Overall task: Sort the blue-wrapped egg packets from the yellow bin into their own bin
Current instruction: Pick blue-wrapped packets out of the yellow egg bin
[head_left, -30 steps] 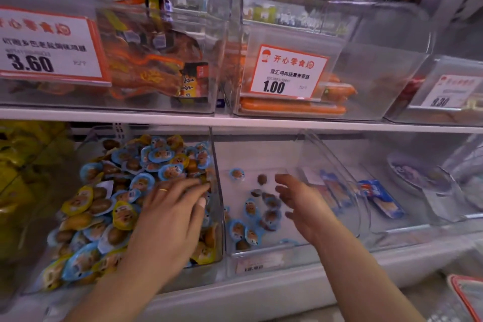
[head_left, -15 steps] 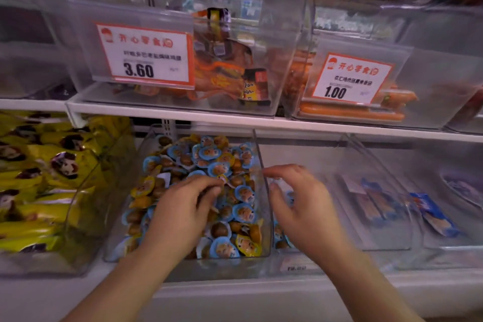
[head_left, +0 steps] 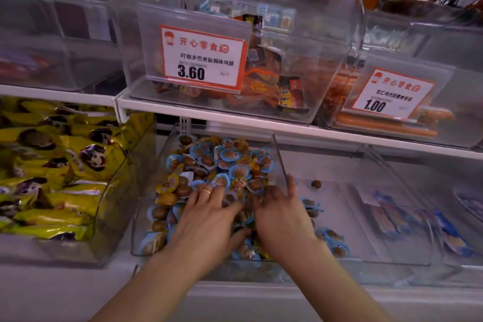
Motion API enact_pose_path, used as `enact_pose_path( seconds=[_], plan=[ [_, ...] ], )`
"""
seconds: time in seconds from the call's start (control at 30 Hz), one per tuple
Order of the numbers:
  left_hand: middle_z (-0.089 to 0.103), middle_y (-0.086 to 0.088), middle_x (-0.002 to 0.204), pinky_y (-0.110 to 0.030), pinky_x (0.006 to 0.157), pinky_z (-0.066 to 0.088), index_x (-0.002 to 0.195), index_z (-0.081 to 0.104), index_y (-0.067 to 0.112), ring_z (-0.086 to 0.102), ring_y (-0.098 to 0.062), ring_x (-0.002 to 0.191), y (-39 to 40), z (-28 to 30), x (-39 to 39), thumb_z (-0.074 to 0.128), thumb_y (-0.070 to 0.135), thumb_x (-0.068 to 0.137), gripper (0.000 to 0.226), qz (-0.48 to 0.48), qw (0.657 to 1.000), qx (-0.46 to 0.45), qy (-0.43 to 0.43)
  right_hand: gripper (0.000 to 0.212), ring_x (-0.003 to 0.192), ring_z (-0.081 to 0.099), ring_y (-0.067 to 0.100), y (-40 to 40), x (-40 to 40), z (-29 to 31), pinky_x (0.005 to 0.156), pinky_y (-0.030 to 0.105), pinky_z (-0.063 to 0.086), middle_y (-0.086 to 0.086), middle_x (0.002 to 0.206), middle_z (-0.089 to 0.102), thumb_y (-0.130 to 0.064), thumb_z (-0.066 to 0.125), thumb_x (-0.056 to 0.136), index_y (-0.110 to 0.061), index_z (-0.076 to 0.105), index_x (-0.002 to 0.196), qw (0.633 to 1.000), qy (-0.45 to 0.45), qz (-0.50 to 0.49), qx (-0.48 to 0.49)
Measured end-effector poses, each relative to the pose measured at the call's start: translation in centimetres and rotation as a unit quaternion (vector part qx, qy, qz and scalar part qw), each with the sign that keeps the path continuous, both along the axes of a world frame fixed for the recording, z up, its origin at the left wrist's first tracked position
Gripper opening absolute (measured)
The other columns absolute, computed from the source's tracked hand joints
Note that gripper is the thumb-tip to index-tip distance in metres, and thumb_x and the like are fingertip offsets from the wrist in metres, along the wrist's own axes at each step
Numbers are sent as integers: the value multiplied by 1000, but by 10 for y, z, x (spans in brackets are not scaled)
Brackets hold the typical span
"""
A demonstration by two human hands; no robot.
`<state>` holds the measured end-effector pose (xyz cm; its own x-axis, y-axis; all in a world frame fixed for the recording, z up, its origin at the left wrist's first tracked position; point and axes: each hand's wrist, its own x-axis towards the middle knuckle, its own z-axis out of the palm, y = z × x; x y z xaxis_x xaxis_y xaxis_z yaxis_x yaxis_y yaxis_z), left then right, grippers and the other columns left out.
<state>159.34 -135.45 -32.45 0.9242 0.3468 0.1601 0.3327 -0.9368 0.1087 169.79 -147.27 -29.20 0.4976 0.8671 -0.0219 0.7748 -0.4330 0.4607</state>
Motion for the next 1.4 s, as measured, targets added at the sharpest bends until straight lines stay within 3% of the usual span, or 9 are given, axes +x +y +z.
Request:
enact_pose_path(
  seconds=[0.2,0.37,0.5,0.7,0.8,0.9,1.0,1.2,1.4],
  plan=[
    [45,1,138,-43,105,20,121,54,45,33,-26,131,11,11,3,50,70,84,45,-54,997,-39,35,36,105,64,27,-17,7,-2,119,56,12,2,96,73,-39,67,82,-30,67,117,990,44,68,113],
    [45,8,113,-39,106,16,119,56,47,34,-22,122,14,12,-1,52,58,90,31,-85,995,-34,47,33,94,65,9,-25,13,-2,115,41,32,-16,92,71,-36,62,88,-38,60,121,927,224,76,292],
    [34,12,103,-38,103,18,116,56,45,33,-19,120,12,10,-2,54,63,86,35,-84,995,-35,42,25,81,64,3,-41,3,4,66,13,47,-22,87,65,-32,62,91,-43,58,113,799,338,36,497],
    [45,26,105,-35,96,33,107,60,48,41,-4,110,0,27,0,51,61,89,24,-44,957,-228,-174,19,62,66,21,-60,-4,29,46,25,48,8,78,69,-11,61,95,-28,65,103,492,512,-122,693],
    [47,26,109,-31,91,39,109,57,48,44,-5,113,-24,42,7,45,62,92,25,-65,910,-285,-294,22,80,72,29,-59,-13,36,51,34,54,18,100,72,-18,59,94,-7,68,111,296,718,-160,609],
    [44,15,109,-34,90,41,115,54,41,43,-13,109,-58,45,17,41,56,94,29,-127,915,-245,-295,44,111,65,27,-54,-21,35,86,44,57,16,124,68,-38,54,97,-5,66,122,183,824,-127,522],
    [44,7,108,-43,87,43,115,55,25,41,-19,102,-71,40,31,36,52,96,38,-141,936,-179,-270,52,126,60,26,-51,-20,33,115,45,38,16,131,65,-45,49,100,-5,65,128,195,813,-122,535],
    [42,14,109,-35,90,43,119,57,30,41,-12,106,-72,33,32,41,50,91,38,-107,930,-209,-281,42,118,66,27,-52,-13,27,106,43,48,19,124,69,-32,55,101,1,64,125,253,775,-142,561],
    [47,24,134,-15,100,40,134,53,44,46,1,130,-74,31,14,58,47,81,54,-90,805,-475,-344,27,96,74,30,-46,-11,29,77,37,61,18,108,74,-2,56,97,-8,63,122,282,772,-151,549]
  ],
)
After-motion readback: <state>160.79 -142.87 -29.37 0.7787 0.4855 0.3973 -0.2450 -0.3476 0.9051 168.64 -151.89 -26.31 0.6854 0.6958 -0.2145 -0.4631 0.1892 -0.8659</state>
